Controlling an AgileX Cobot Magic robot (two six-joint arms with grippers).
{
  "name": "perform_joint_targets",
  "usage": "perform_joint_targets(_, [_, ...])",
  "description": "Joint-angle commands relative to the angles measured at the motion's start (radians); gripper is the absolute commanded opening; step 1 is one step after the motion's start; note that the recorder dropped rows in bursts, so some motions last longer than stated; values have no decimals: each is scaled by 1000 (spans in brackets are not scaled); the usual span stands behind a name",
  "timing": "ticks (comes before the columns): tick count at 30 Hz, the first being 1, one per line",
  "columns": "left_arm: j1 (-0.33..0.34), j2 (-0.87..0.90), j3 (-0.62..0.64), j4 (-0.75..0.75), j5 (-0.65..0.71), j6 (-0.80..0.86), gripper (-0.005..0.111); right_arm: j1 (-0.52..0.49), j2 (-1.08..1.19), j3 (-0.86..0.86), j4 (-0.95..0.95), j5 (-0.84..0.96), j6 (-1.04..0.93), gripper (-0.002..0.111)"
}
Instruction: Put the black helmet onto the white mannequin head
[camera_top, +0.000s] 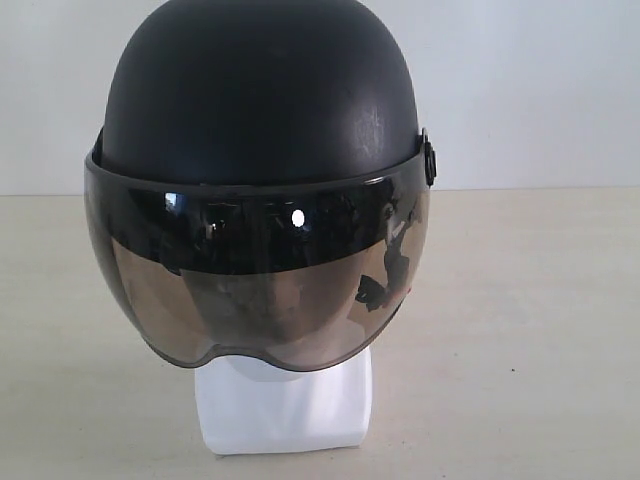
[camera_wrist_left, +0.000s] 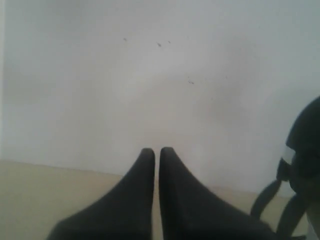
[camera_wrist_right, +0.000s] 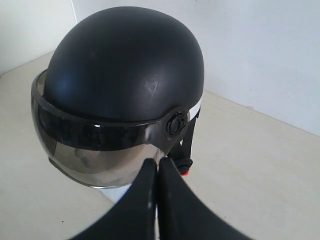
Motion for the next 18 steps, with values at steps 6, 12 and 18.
perform_joint_targets(6, [-8,-3,265,-240,-253,-56,4,1,-6,2,3,-4,-1,0])
perform_joint_targets(12, [-8,-3,347,-286,-474,-71,4,1,-6,2,3,-4,-1,0])
perform_joint_targets(18, [-8,-3,347,-125,-387,-22,4,1,-6,2,3,-4,-1,0])
